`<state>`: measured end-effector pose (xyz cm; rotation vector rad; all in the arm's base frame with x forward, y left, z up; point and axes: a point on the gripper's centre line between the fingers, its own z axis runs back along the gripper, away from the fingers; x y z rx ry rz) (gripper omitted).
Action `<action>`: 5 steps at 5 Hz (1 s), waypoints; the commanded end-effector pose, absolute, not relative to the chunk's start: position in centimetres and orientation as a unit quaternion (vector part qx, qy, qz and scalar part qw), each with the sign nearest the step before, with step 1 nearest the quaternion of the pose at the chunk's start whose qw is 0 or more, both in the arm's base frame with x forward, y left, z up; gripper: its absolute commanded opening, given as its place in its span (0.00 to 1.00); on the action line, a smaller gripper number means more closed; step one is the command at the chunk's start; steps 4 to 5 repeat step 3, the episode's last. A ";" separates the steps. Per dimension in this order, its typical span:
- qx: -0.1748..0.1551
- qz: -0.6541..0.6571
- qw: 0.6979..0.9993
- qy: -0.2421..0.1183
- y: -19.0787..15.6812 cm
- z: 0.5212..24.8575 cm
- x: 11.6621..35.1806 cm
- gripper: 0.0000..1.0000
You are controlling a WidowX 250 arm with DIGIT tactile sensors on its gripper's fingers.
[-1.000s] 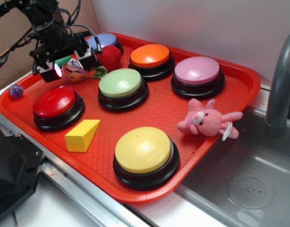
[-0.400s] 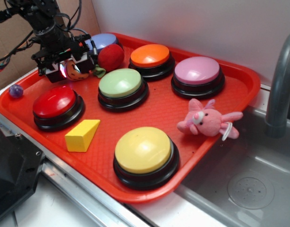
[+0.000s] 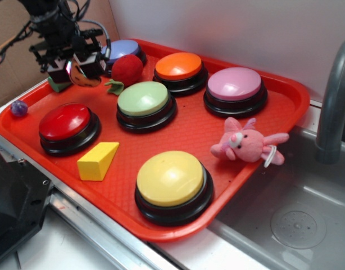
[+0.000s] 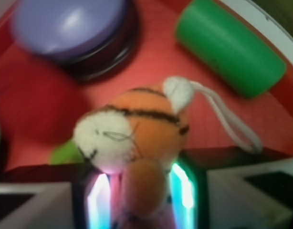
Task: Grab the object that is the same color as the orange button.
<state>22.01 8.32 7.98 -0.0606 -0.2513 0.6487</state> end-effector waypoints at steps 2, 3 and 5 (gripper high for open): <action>-0.101 0.059 0.986 -0.120 -0.3 14.3 19.3 0.00; -0.099 0.092 0.982 -0.128 -0.3 14.4 18.2 0.00; -0.099 0.092 0.982 -0.128 -0.3 14.4 18.2 0.00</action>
